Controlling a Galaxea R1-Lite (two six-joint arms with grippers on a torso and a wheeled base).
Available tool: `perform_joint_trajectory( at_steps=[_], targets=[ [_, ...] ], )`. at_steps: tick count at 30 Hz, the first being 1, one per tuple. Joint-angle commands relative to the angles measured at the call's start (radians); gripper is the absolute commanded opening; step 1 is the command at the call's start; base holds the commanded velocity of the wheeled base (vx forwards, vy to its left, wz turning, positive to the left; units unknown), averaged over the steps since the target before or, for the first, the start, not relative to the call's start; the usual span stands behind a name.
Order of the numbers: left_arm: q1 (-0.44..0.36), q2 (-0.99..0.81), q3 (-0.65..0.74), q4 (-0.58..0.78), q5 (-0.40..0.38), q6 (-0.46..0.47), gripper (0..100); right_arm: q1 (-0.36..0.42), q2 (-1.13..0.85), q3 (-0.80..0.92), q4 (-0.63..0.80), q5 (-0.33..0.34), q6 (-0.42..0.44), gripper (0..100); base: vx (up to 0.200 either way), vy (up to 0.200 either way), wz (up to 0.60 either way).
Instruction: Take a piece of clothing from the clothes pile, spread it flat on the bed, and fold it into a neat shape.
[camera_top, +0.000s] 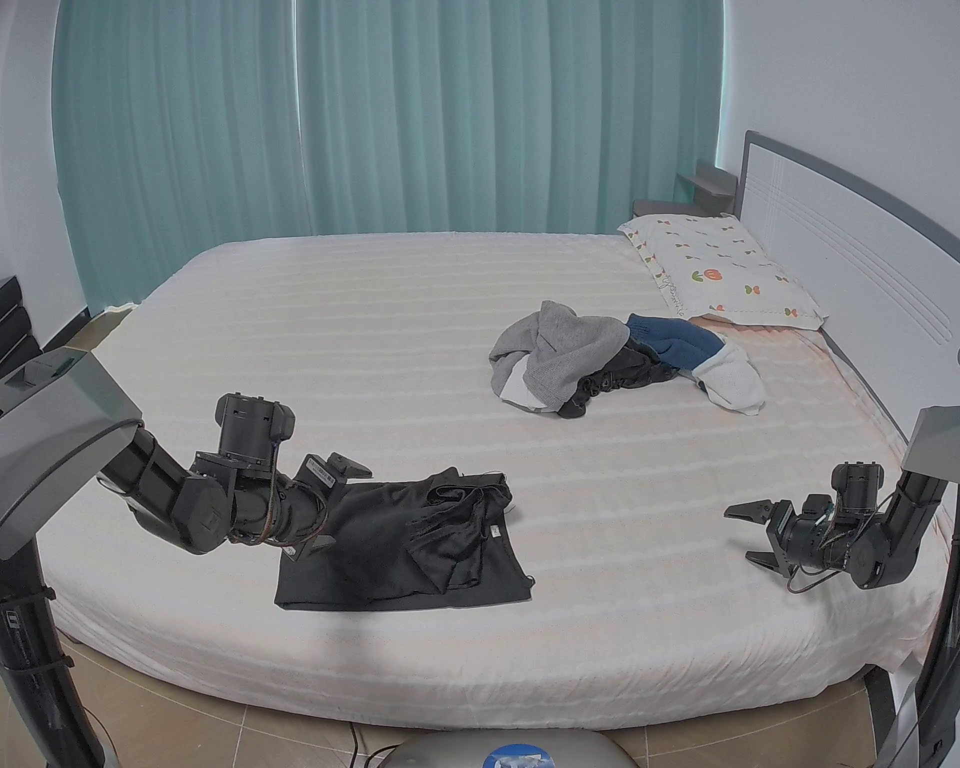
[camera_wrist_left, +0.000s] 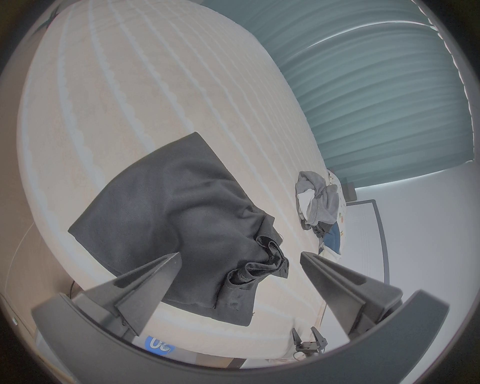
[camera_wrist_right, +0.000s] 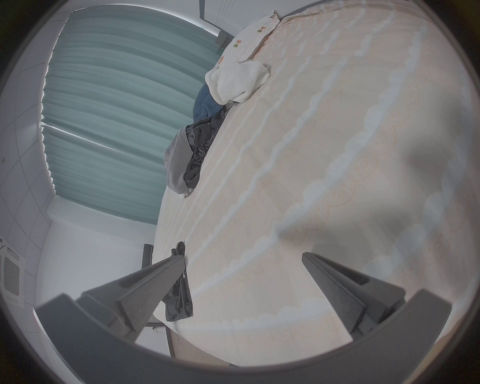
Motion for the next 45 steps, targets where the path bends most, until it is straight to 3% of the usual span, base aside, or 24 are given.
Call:
perform_joint_trajectory(
  at_steps=[1,9,19,27,28,35,39,45],
  targets=[
    [0.041,0.005,0.012,-0.018,-0.031,-0.003,100,0.002,0.001,-0.005,0.0,-0.002,0.0,100,0.0,0.2,0.0],
    [0.051,0.044,0.054,-0.112,-0.065,-0.004,100,0.014,0.001,-0.014,0.0,-0.045,0.008,100,0.0,0.2,0.0],
    [0.051,0.06,0.054,-0.129,-0.068,-0.001,100,0.118,-0.022,-0.037,-0.002,-0.201,0.009,100,0.0,0.2,0.0],
    [0.048,0.064,0.054,-0.13,-0.066,-0.001,100,0.158,-0.071,-0.034,-0.002,-0.258,0.012,100,0.0,0.2,0.0],
    [0.048,0.068,0.05,-0.13,-0.06,0.0,100,0.215,-0.101,-0.025,-0.002,-0.312,0.012,100,0.0,0.2,0.0],
    [0.045,0.077,0.046,-0.13,-0.057,0.005,100,0.327,-0.166,-0.014,0.001,-0.461,0.002,100,0.0,0.171,0.0],
    [0.044,0.077,0.047,-0.13,-0.057,0.005,100,0.387,-0.175,-0.014,0.017,-0.491,-0.002,100,0.0,0.0,0.0],
    [0.042,0.077,0.052,-0.13,-0.057,0.011,100,0.509,-0.146,-0.108,0.165,-0.626,-0.077,100,0.0,0.0,0.0]
  ],
)
